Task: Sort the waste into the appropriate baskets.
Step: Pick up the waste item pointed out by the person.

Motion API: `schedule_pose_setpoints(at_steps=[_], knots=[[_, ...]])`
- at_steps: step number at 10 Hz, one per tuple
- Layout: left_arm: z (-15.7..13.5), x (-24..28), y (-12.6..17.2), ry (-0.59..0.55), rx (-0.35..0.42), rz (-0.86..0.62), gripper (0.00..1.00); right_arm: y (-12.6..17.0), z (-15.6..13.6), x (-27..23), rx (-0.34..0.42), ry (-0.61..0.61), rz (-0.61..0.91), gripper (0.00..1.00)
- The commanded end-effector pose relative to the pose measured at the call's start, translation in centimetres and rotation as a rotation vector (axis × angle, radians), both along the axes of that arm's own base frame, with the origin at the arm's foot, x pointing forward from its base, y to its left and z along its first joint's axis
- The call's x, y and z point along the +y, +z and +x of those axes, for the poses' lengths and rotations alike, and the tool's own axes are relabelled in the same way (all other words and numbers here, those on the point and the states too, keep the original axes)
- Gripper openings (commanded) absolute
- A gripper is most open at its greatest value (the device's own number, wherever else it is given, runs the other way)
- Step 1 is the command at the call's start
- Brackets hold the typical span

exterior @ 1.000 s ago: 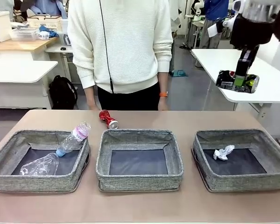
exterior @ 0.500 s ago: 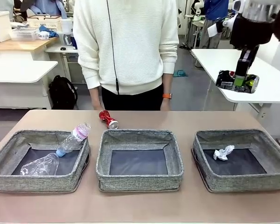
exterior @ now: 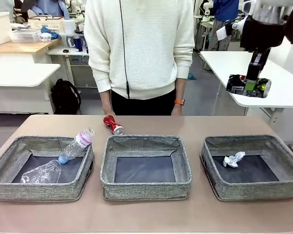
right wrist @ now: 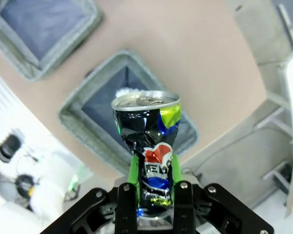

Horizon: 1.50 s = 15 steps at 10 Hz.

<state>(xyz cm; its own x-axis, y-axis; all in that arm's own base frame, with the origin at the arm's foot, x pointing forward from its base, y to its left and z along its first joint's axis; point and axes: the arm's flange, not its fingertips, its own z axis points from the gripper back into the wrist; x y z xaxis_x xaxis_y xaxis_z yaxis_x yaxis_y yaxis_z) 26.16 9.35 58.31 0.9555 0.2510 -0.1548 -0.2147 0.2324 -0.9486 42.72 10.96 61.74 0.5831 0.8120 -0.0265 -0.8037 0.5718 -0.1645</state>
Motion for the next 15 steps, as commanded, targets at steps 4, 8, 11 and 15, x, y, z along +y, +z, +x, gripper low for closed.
schedule_pose_setpoints(at_steps=[4, 8, 11, 15], knots=[[-0.1, 0.0, 0.2, 0.0, -0.022, -0.011, 1.0, 6.7, -0.1, 15.6, 0.104, -0.302, -0.11, 0.27], [-0.1, 0.0, 0.2, 0.0, -0.022, -0.011, 1.0, 7.9, -2.1, 25.1, 0.128, -0.678, -0.018, 0.27], [-0.1, 0.0, 0.2, 0.0, -0.022, -0.011, 1.0, 12.2, -6.1, 30.0, -0.205, -0.801, -0.169, 0.27], [-0.1, 0.0, 0.2, 0.0, -0.022, -0.011, 1.0, 19.1, -9.6, 32.6, -0.338, -0.798, -0.137, 0.27]])
